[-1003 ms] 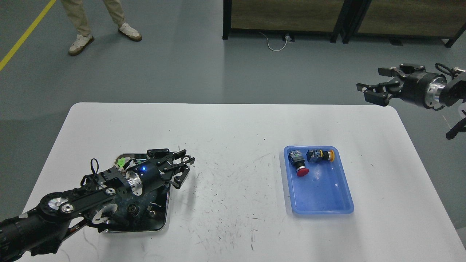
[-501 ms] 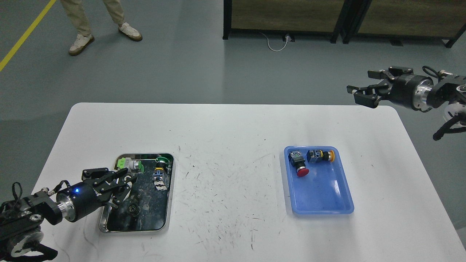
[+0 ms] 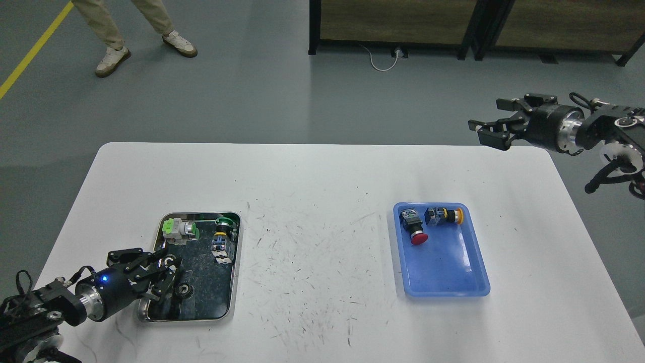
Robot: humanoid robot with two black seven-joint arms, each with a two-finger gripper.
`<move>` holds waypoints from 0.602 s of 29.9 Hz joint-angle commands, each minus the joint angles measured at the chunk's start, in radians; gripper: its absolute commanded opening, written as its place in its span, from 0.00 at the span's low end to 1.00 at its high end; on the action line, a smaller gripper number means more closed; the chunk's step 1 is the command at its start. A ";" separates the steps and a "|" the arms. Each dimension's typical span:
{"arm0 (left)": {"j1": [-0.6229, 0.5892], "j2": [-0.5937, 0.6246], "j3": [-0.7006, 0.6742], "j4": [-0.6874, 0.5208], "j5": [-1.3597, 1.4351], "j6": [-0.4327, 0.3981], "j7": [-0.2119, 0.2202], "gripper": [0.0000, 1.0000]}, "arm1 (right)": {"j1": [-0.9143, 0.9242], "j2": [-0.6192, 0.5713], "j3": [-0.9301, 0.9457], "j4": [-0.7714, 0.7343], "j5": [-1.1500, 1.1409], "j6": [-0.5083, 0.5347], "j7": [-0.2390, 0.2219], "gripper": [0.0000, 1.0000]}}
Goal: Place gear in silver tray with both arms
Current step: 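Place the gear into the silver tray and open the left gripper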
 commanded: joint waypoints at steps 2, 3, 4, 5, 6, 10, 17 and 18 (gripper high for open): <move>0.000 -0.022 0.000 0.004 0.000 0.002 0.003 0.29 | -0.001 0.000 0.000 0.000 0.000 0.000 0.000 0.84; -0.002 -0.027 0.002 0.004 0.000 0.002 0.005 0.30 | -0.001 0.000 0.000 0.000 0.000 0.000 0.002 0.84; -0.002 -0.030 0.000 0.004 0.000 0.002 0.006 0.31 | -0.001 0.000 0.000 0.000 0.000 0.000 0.000 0.84; -0.003 -0.036 0.002 0.004 0.000 0.003 0.009 0.32 | -0.002 0.000 0.000 0.000 0.000 0.000 0.000 0.84; -0.005 -0.041 0.000 0.004 0.000 0.003 0.012 0.37 | -0.002 0.000 0.000 0.000 0.000 0.000 0.000 0.84; -0.009 -0.044 -0.005 0.002 -0.003 0.025 0.023 0.72 | -0.002 -0.003 0.001 0.000 0.002 0.000 0.002 0.84; -0.019 -0.018 -0.089 -0.005 -0.063 0.032 0.021 0.97 | -0.001 -0.001 0.033 -0.003 0.002 0.000 0.000 0.87; -0.025 -0.008 -0.112 -0.004 -0.077 0.034 0.024 0.97 | -0.001 -0.001 0.043 -0.003 0.002 0.000 -0.002 0.89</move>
